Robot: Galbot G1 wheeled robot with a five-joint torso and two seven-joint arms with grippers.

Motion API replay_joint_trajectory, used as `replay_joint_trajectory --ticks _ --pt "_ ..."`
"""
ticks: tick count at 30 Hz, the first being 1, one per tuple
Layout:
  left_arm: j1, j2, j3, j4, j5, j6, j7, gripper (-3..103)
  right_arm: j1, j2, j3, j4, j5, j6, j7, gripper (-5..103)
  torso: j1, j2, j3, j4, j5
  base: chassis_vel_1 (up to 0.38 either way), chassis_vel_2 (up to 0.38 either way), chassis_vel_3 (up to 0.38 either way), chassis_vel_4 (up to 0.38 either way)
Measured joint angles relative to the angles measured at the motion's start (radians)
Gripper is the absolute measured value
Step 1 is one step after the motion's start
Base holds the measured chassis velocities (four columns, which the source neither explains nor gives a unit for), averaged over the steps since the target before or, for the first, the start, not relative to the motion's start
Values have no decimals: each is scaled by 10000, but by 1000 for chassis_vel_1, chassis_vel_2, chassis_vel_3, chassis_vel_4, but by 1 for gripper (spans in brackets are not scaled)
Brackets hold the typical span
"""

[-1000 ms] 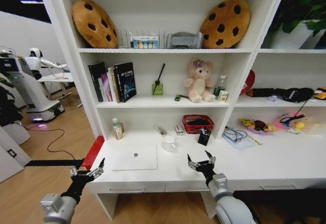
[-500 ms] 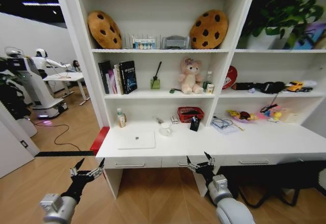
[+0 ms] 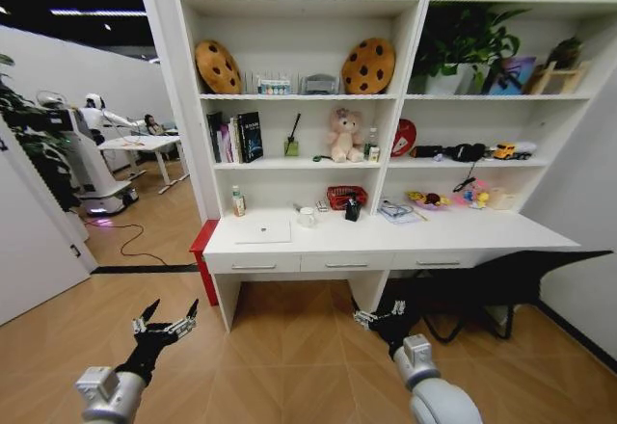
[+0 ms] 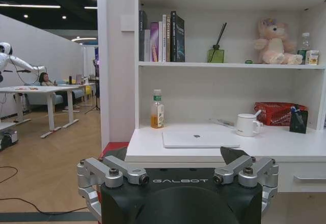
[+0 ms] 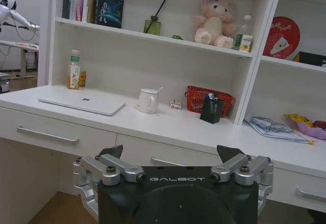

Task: Organize the objects on the table.

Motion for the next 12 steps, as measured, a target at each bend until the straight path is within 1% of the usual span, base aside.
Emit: replay_joint_trajectory --ticks 2,3,4,5,8,12 --pt "0 0 0 0 0 0 0 100 0 0 0 0 0 0 0 100 0 0 0 0 0 103 -28 -135 103" --pt "-1 0 1 0 0 0 0 100 2 -2 3 1 23 0 0 100 2 -1 1 -7 -3 -7 6 -135 27" --pt "-4 0 4 0 0 0 7 100 20 5 10 0 28 7 29 100 9 -6 4 -9 4 -70 -7 24 -28" --pt "-4 1 3 0 0 0 6 100 24 42 14 -2 -25 -29 166 100 20 -11 8 -2 -2 -52 61 129 -32" --pt "-4 0 3 0 0 0 5 100 28 52 15 -4 -44 -52 204 100 22 -12 8 1 -1 -36 60 89 -38" --pt "-3 0 3 0 0 0 5 100 27 55 17 -5 -48 -59 212 100 17 -11 6 -6 -1 1 10 0 -15"
